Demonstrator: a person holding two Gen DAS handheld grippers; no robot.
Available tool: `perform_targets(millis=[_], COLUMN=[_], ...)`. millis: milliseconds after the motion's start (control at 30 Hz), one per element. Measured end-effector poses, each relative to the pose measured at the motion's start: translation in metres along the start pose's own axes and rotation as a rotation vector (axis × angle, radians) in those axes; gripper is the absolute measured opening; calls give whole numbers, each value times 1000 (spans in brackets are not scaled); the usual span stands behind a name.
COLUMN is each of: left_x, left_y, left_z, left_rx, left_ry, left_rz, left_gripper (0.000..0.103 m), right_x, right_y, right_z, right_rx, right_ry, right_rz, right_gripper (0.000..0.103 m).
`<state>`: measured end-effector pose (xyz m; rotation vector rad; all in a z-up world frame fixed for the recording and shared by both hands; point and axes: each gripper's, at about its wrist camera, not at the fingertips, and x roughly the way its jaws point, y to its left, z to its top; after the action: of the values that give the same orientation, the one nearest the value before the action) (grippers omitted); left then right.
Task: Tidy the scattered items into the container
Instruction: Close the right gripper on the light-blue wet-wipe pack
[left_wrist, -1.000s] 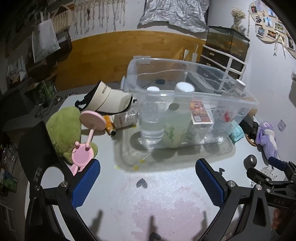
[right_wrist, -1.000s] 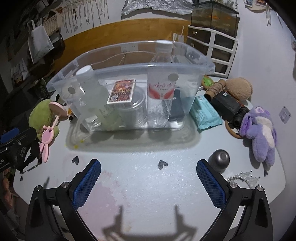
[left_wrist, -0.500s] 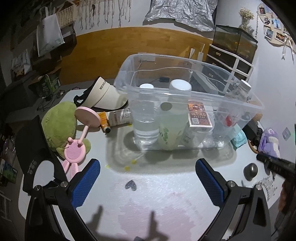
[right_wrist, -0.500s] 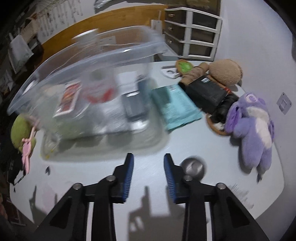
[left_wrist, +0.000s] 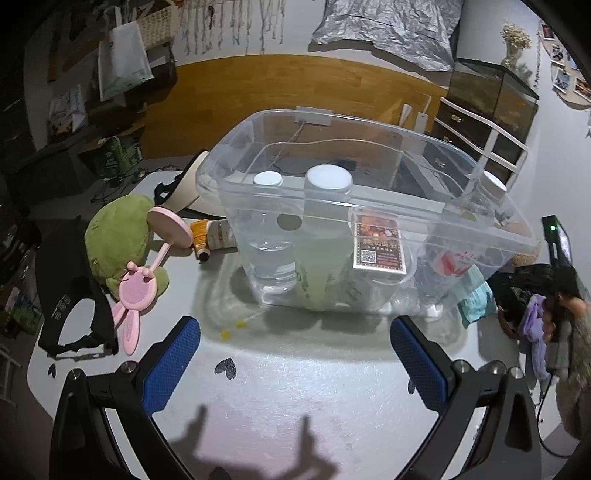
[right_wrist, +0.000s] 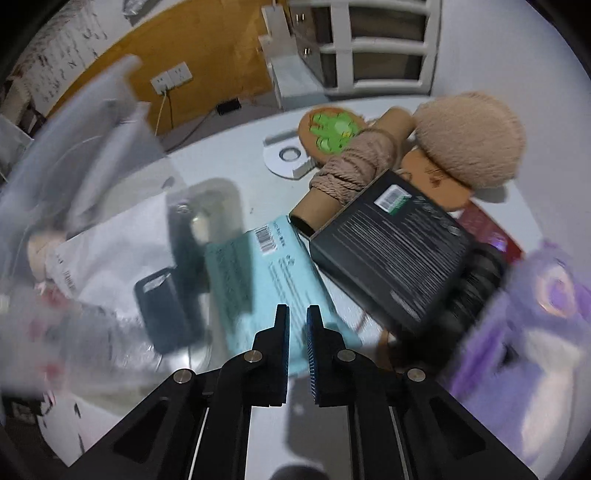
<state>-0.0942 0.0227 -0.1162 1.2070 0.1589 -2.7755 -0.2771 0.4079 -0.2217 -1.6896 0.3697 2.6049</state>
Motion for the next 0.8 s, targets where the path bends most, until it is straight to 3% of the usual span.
perform_targets(millis=[200,400,533,800], left_x=[-3,-1,0,0], left_y=[2,1,-2,-8], left_z=[-1,-1,0,2], left_rx=[-40,-57,-49,-6], left_ry=[2,6,3,-8], left_rz=[54,62,37,-29], left_gripper=[103,103,103,103], right_x=[45,52,47,26], right_y=[-2,-7,-14,13], right_z=[24,26,2,-55], right_rx=[-54,-26,34,-25], right_ry=[35,91,144,164], right_rz=[-5,45,121,51], right_gripper=[10,10,10,10])
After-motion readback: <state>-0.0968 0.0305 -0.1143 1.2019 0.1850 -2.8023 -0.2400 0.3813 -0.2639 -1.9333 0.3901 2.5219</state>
